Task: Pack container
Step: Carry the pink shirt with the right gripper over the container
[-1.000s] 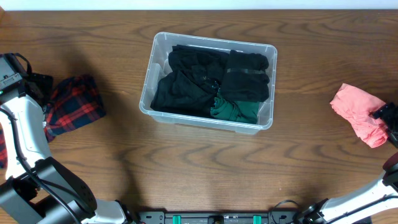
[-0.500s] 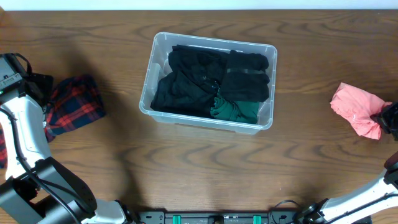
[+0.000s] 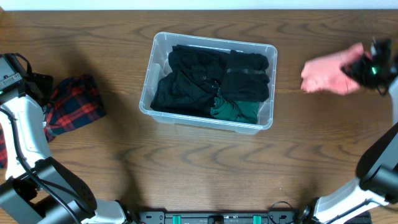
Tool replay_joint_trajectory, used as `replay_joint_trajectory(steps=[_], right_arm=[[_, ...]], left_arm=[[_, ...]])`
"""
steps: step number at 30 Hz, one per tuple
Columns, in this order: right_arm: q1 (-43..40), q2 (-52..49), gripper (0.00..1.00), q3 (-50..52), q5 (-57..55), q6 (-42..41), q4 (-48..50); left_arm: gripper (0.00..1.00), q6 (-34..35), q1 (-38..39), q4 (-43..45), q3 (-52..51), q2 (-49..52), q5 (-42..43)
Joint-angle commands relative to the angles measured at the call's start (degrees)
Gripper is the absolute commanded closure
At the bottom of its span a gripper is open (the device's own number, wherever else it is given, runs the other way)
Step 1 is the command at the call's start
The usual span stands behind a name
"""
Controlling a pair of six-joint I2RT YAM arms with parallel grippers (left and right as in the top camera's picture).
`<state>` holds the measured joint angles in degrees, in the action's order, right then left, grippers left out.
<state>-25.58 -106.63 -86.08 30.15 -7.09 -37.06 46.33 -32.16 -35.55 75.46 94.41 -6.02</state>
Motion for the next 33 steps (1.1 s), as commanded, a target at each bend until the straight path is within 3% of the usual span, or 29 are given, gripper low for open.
replay_joint_trajectory(steps=[1, 11, 16, 22, 33], right_arm=[[6.84, 7.65, 0.99, -6.49, 0.85, -0.66, 0.48], [28.57, 12.83, 0.99, -10.67, -7.69, -0.48, 4.13], [36.65, 11.67, 0.99, -10.67, -7.63, 5.16, 5.33], [44.85, 8.83, 0.99, -10.67, -1.07, 12.11, 6.93], [51.23, 3.34, 0.99, -10.67, 12.85, 10.32, 10.10]], left_arm=[[0.02, 0.07, -0.28, 0.02, 0.00, 0.46, -0.90], [0.02, 0.07, -0.28, 0.02, 0.00, 0.46, -0.90], [0.02, 0.07, -0.28, 0.02, 0.00, 0.46, -0.90], [0.02, 0.07, -0.28, 0.04, 0.00, 0.46, -0.90], [0.02, 0.07, -0.28, 0.00, 0.00, 0.46, -0.90]])
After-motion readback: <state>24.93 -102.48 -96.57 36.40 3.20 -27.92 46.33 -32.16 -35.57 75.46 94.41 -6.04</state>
